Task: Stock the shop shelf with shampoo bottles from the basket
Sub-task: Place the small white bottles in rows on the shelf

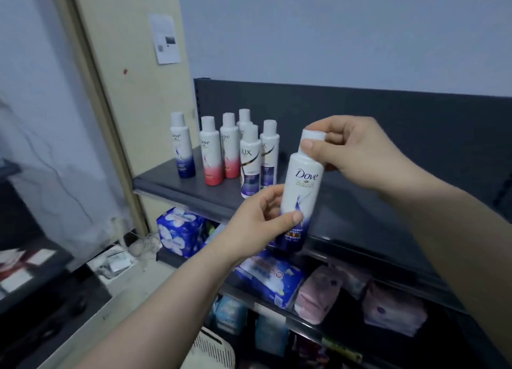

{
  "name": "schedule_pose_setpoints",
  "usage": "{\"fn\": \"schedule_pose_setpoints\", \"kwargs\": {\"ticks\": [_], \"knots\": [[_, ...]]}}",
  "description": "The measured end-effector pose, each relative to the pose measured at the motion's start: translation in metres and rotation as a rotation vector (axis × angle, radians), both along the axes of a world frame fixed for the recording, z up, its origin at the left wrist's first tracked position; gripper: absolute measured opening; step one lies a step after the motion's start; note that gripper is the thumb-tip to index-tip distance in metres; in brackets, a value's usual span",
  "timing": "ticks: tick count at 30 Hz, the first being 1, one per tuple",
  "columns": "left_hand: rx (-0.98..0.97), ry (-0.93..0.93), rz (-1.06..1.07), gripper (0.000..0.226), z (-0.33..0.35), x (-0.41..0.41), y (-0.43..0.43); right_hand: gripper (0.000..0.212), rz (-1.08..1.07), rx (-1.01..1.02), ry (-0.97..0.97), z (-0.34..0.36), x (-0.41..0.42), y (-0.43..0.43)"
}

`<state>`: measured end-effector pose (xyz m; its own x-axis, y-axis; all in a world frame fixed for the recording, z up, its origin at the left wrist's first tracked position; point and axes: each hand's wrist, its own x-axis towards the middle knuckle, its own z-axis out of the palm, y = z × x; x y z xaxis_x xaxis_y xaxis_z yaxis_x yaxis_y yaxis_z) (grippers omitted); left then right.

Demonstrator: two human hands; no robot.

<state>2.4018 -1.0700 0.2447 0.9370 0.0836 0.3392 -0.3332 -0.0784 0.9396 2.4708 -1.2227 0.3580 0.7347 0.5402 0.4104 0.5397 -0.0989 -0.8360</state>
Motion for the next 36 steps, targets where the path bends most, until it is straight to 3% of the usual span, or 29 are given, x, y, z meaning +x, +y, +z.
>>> {"fn": "schedule_pose_setpoints", "kwargs": {"ticks": [6,10,16,21,26,30,36], "knots": [[0.083,-0.064,0.256,0.037,0.012,0.017,0.049,0.007,0.104,0.052,-0.068,0.038,0.045,0.056],[0.010,-0.127,0.645,0.012,0.020,0.023,0.091,0.010,0.170,0.107,-0.128,0.069,0.067,0.097],[0.024,-0.113,1.004,0.022,0.032,0.033,0.163,0.007,0.157,0.169,-0.242,0.116,0.097,0.159],[0.144,-0.074,1.038,0.026,0.047,0.045,0.212,0.012,0.087,0.173,-0.303,0.139,0.124,0.218],[0.212,-0.058,1.032,0.030,0.056,0.063,0.248,0.012,0.020,0.036,-0.332,0.134,0.156,0.285],[0.210,-0.051,0.997,0.028,0.049,0.074,0.266,0.023,-0.035,-0.143,-0.390,0.109,0.173,0.326],[0.161,-0.029,0.970,0.029,0.031,0.090,0.283,0.024,0.043,-0.599,-0.334,0.067,0.196,0.350]]}}
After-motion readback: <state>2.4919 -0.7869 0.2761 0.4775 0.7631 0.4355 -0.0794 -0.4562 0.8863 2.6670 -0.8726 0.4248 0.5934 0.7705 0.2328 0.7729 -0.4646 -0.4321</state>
